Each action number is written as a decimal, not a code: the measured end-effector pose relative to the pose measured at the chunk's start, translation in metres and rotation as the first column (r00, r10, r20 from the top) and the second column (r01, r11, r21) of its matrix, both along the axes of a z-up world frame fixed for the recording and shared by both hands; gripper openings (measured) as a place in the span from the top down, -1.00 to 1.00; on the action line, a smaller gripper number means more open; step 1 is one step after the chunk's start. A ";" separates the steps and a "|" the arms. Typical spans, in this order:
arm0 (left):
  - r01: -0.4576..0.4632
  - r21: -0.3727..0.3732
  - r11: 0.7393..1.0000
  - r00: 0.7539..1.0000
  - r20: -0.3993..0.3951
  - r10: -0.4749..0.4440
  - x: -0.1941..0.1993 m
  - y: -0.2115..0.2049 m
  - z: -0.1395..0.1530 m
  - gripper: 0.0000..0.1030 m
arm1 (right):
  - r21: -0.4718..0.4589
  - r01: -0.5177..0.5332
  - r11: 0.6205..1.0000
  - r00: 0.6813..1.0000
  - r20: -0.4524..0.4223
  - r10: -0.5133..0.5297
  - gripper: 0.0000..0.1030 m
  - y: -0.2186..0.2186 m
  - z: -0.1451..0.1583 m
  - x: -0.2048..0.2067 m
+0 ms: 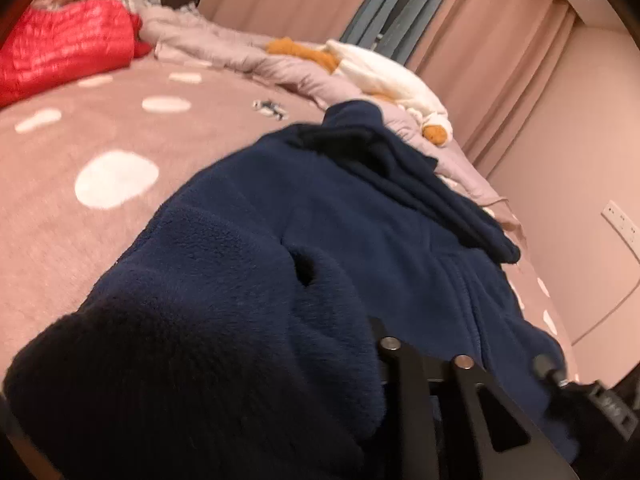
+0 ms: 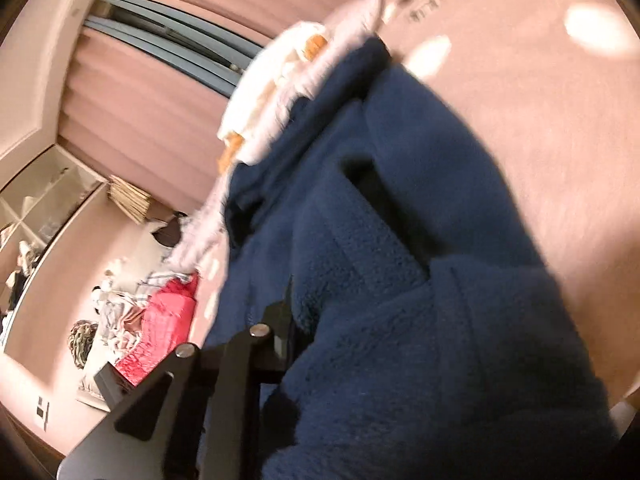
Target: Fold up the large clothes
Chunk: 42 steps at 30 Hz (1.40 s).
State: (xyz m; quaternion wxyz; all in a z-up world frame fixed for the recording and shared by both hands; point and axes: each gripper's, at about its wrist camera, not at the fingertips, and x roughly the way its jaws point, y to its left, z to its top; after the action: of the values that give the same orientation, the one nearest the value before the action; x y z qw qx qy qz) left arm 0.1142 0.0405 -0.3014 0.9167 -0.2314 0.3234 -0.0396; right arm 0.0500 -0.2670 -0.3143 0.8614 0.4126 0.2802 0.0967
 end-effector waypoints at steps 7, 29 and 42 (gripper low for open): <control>0.011 -0.013 1.000 0.988 0.156 -0.009 -0.036 -0.005 0.042 0.65 | 0.033 0.050 0.998 0.989 0.136 -0.054 0.78 -0.032 0.040 -0.033; 0.056 -0.008 0.998 0.916 0.398 -0.048 -0.104 -0.003 0.150 0.66 | -0.104 0.041 0.994 0.920 0.391 0.003 0.76 -0.020 0.161 -0.114; 0.061 0.045 0.997 0.970 0.233 -0.070 0.070 -0.033 0.141 0.66 | -0.152 -0.042 0.987 0.991 0.121 0.061 0.69 -0.045 0.168 0.040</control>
State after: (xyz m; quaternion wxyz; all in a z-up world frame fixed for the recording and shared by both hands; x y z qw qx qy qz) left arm 0.1837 0.0076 -0.1603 0.9508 -0.1971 0.2211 -0.0907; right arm 0.0903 -0.3118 -0.1459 0.9028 0.3327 0.2428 0.1235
